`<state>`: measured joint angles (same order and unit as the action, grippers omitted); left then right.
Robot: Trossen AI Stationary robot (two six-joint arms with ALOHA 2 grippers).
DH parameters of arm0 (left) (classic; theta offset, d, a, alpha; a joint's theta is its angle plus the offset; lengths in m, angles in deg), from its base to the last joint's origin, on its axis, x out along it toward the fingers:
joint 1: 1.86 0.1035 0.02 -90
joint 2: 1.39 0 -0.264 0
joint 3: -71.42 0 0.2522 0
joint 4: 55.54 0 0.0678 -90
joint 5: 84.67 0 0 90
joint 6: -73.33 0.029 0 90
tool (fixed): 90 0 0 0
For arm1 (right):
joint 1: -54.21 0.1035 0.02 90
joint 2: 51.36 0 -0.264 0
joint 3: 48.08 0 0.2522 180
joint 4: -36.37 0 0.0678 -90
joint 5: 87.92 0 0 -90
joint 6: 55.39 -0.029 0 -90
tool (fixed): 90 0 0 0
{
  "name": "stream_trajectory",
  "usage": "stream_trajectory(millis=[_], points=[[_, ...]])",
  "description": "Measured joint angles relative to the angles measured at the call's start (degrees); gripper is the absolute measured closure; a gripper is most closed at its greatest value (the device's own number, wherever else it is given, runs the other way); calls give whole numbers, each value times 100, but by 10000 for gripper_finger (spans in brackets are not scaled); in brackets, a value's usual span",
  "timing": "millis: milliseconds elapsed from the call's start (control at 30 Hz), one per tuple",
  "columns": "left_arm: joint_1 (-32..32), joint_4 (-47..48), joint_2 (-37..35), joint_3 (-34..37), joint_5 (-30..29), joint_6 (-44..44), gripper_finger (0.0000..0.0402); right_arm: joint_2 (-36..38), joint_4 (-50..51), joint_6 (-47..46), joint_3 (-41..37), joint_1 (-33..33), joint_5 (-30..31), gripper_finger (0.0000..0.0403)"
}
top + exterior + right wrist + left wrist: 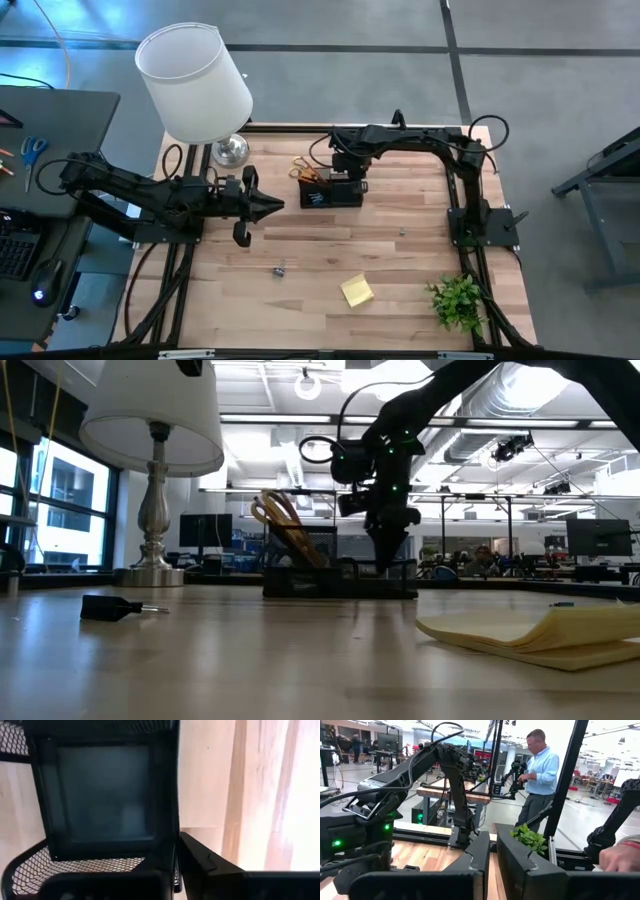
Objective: Pick and place office supplies into organizer
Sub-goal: Adjust the black desk organizer
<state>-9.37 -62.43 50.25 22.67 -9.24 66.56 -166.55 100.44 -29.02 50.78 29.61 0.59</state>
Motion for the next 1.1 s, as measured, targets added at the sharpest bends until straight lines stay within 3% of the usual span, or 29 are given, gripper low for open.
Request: stream_trajectory(millis=[400,1100], points=[[0,2,0,0,0,3,378,2,171,-991,0,250,-57,400],[0,24,0,0,-2,4,378,2,217,-254,0,363,267,401]])
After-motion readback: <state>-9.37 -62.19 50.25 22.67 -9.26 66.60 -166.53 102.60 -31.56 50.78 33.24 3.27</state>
